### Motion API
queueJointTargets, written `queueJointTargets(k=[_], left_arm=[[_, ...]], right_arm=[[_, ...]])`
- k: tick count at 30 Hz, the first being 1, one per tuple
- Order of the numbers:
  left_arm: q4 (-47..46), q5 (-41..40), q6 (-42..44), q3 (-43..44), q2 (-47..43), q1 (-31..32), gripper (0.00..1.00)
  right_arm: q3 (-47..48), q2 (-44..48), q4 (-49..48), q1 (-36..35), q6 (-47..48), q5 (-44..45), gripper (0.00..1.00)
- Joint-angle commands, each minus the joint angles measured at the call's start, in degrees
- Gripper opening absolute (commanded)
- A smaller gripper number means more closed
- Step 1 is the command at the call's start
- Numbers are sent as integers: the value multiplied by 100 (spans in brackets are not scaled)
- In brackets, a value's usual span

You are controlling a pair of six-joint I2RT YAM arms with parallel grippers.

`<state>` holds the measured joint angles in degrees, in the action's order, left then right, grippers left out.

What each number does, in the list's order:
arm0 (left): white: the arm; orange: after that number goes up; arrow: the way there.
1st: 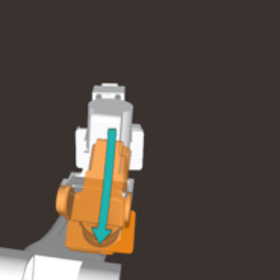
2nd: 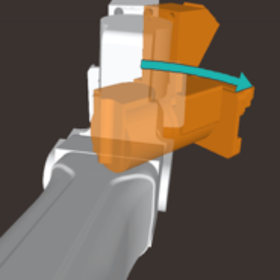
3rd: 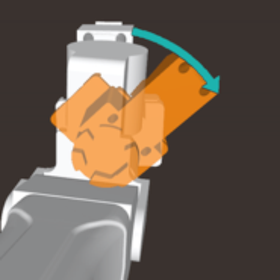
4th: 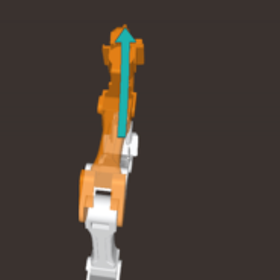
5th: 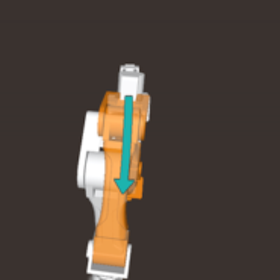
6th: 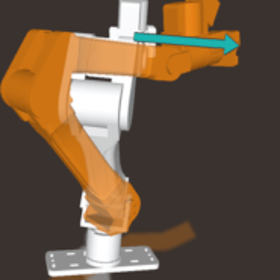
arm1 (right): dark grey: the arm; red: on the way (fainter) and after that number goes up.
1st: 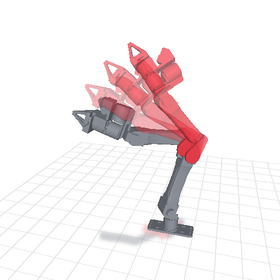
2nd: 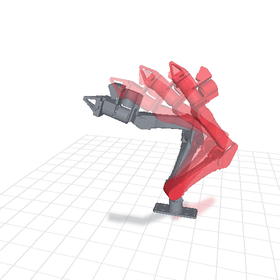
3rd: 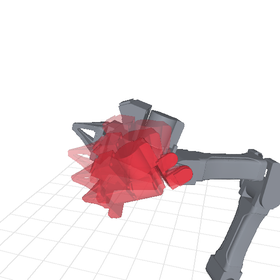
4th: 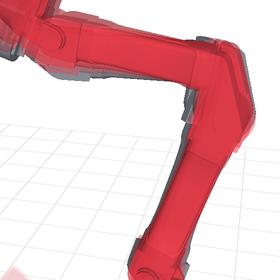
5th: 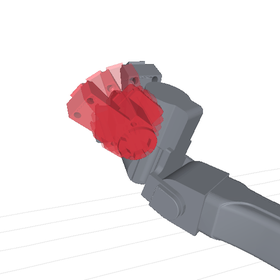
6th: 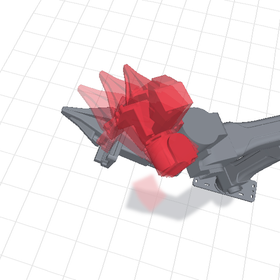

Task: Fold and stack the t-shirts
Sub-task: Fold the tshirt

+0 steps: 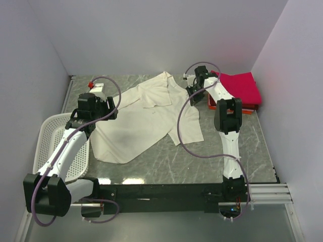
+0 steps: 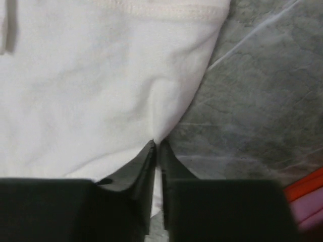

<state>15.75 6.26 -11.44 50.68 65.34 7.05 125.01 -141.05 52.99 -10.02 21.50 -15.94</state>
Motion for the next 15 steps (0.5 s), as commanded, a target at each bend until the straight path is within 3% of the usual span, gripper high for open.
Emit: queueJointTargets(k=[1,2,9,15], left_arm=[[-142,86,63,-31,-162,-2,65],[-133,94,63,-31,-171,-2,65],[-151,129,54,-40,-145,-2,65],[-160,226,37,-5,-83,-2,65]], right_arm=[[357,-150,220,18,-198,-15,5],[340,-124,90,35,-251,82,0],[-265,455,-860,404,-629,1399,0],[-108,447,-641,598,-489,1445,0]])
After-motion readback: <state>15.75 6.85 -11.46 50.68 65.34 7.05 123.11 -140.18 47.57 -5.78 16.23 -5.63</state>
